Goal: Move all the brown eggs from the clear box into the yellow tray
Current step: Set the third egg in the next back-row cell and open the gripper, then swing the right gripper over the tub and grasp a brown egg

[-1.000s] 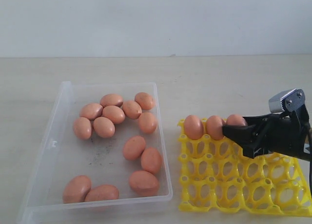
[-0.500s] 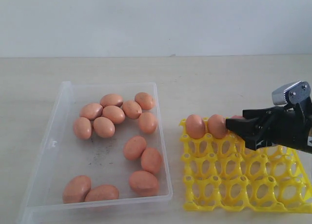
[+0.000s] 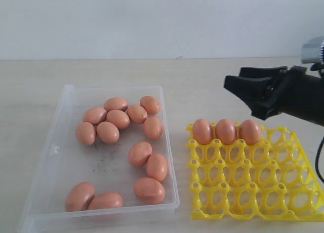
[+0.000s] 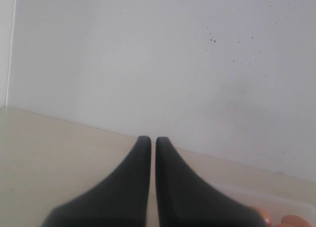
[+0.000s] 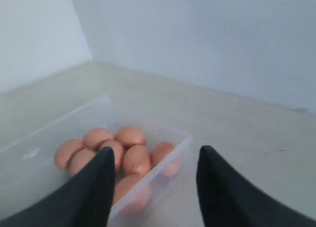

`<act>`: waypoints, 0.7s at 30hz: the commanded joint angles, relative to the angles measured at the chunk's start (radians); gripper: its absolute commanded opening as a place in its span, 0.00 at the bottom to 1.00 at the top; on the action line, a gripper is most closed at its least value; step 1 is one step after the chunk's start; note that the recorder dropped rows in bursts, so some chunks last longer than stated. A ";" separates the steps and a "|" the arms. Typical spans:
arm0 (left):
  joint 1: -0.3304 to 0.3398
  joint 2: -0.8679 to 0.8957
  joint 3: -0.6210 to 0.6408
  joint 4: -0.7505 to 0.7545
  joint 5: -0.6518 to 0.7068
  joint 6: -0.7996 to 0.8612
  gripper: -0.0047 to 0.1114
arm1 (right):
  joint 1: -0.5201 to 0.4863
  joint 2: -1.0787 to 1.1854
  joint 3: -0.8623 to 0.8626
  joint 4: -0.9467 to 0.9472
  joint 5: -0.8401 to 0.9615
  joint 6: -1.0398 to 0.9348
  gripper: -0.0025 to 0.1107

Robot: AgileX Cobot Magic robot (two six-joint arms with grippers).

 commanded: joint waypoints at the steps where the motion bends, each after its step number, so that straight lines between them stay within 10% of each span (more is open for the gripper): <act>1: -0.003 -0.003 -0.003 -0.003 0.000 0.007 0.07 | 0.202 -0.032 -0.061 -0.106 0.318 0.000 0.17; 3: -0.003 -0.003 -0.003 -0.003 0.000 0.007 0.07 | 0.333 -0.032 -0.110 -0.159 0.563 0.011 0.02; 10: -0.003 -0.003 -0.003 -0.003 0.000 0.007 0.07 | 0.697 -0.030 -0.244 -0.231 1.180 -0.078 0.02; 21: -0.003 -0.003 -0.003 -0.003 0.000 0.007 0.07 | 0.835 0.006 -0.326 -0.276 1.091 -0.724 0.02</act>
